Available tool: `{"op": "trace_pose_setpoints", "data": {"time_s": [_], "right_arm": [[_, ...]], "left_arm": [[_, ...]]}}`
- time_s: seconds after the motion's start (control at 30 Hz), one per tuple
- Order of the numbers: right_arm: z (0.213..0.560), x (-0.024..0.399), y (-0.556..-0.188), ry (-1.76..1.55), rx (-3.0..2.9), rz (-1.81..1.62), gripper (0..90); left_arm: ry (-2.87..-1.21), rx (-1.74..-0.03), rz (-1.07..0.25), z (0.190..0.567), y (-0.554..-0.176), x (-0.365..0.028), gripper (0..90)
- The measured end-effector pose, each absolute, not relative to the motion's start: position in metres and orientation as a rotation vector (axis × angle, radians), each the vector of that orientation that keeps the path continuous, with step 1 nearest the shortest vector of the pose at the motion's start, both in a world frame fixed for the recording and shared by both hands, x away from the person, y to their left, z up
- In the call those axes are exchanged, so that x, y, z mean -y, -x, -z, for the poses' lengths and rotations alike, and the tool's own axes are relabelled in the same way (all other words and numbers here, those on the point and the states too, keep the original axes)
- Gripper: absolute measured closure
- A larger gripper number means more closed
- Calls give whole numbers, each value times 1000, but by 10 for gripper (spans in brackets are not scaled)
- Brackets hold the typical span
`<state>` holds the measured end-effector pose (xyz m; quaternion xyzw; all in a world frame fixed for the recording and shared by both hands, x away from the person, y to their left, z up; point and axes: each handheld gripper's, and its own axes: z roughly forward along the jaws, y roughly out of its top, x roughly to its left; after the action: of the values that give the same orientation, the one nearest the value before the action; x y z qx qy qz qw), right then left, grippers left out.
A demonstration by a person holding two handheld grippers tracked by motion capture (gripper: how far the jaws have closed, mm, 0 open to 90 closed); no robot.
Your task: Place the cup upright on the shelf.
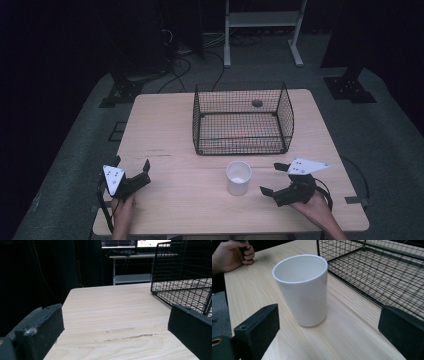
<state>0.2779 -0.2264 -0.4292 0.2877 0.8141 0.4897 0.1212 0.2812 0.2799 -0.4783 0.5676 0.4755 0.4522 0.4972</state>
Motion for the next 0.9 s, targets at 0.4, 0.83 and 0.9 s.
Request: {"op": "trace_pose_setpoints", "data": {"time_s": [0.4,0.83,0.9], "right_arm": [[431,202,-281,-789,-2419,-1440,19],[429,176,-291,-738,-2485,-1417,19],[430,172,-294,-739,-2486,-1416,19]], "left_arm": [[-1373,-1153,-1092,478,-281,-280,0],[-1369,-1153,-1089,478,-281,-280,0],[-1369,-1154,-1090,478,-281,-280,0]]}}
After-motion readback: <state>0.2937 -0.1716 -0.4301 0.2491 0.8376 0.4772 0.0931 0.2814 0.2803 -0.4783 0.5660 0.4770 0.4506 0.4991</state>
